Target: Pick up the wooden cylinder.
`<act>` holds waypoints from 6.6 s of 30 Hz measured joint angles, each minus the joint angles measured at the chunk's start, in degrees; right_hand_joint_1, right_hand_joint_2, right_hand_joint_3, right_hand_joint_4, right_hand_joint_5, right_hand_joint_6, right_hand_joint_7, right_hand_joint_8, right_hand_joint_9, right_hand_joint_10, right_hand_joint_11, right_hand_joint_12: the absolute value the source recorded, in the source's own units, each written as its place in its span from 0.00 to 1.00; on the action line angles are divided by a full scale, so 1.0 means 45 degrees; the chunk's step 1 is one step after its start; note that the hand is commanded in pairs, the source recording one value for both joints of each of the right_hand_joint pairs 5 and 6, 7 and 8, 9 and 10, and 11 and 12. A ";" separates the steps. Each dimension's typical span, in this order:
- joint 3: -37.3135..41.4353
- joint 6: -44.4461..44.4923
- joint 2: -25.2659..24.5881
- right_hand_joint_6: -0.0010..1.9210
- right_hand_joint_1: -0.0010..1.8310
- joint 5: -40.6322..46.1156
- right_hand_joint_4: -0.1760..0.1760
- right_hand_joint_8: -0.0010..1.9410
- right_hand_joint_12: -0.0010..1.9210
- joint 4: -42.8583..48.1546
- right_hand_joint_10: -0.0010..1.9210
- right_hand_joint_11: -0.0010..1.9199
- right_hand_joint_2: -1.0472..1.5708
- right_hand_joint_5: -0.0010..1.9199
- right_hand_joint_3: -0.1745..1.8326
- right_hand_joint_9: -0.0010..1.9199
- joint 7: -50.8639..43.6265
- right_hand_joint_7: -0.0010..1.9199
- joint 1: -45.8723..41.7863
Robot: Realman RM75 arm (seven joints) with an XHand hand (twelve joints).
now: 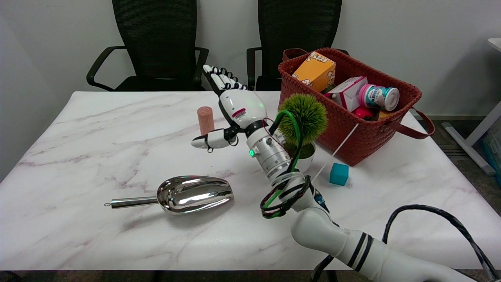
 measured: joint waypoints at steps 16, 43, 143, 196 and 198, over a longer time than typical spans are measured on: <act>-0.0090 0.0020 -0.0655 0.00 0.50 0.2116 0.50 0.04 0.17 -0.1309 0.10 0.17 0.66 0.00 0.06 0.10 0.0466 0.05 0.0770; -0.0222 0.0969 -0.1233 0.00 0.43 0.3117 0.50 0.00 0.12 -0.3220 0.05 0.12 0.79 0.00 0.00 0.05 0.5100 0.00 0.1804; -0.0560 0.1377 -0.3482 0.00 0.33 0.3126 0.50 0.00 0.02 -1.0495 0.00 0.02 0.78 0.00 0.00 0.00 1.1679 0.00 0.5029; -0.0218 -0.0448 -0.3882 0.00 0.54 0.3236 0.50 0.00 0.04 -1.2845 0.00 0.04 0.68 0.00 0.00 0.00 1.2568 0.00 0.6376; -0.0198 -0.0482 -0.3880 0.00 0.54 0.3236 0.50 0.00 0.05 -1.2877 0.00 0.05 0.68 0.00 0.00 0.00 1.2662 0.00 0.6376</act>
